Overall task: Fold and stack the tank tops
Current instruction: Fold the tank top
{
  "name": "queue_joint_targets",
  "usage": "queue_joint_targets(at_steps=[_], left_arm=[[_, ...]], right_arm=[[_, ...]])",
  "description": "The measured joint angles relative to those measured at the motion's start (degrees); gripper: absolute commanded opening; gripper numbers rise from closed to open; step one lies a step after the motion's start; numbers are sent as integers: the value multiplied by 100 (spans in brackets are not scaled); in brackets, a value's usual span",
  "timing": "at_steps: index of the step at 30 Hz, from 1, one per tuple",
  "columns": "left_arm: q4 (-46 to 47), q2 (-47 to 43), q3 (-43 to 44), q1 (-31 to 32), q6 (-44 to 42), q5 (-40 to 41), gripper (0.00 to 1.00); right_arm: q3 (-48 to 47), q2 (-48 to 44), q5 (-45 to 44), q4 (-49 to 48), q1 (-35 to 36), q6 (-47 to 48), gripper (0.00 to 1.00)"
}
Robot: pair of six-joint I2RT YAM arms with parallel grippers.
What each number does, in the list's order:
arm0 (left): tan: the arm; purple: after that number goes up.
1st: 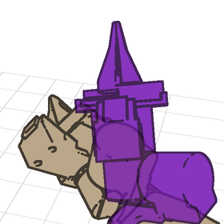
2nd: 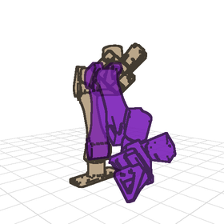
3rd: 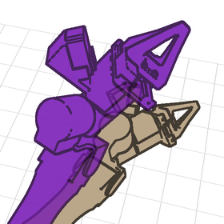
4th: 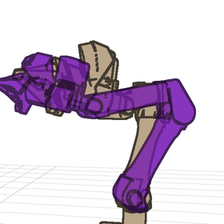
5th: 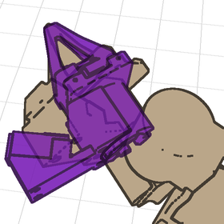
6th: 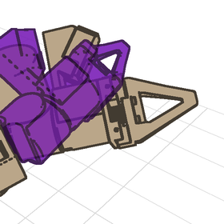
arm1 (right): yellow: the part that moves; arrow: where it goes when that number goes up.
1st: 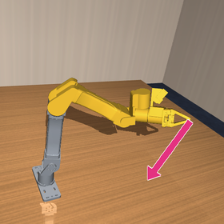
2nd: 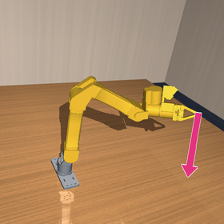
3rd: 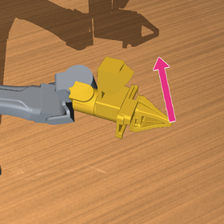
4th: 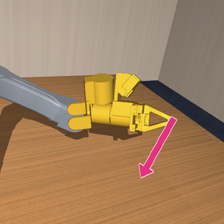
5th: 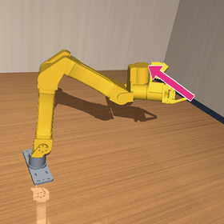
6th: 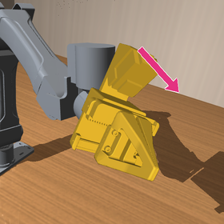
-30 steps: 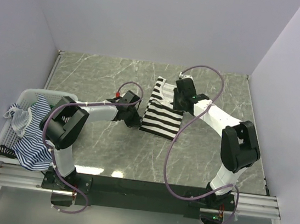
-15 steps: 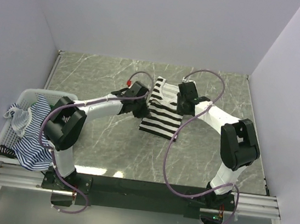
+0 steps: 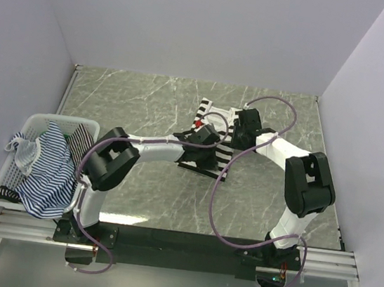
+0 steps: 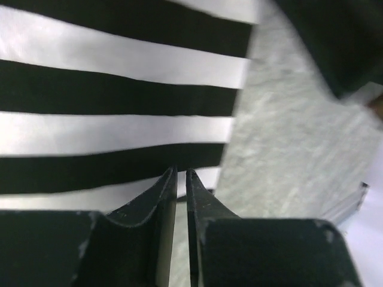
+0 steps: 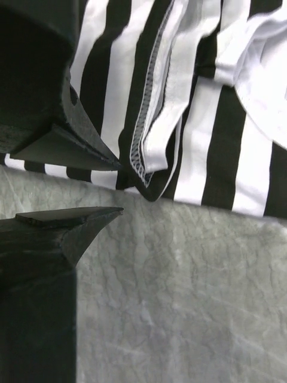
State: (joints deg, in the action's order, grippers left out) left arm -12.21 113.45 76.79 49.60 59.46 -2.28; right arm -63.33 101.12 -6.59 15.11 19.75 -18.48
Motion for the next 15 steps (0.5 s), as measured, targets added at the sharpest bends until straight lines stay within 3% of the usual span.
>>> queue_joint_targets(at_steps=[15], left_arm=[[22, 356, 0, 9, 518, 83, 12]], right_arm=[[-28, 223, 455, -223, -4, -39, 28]])
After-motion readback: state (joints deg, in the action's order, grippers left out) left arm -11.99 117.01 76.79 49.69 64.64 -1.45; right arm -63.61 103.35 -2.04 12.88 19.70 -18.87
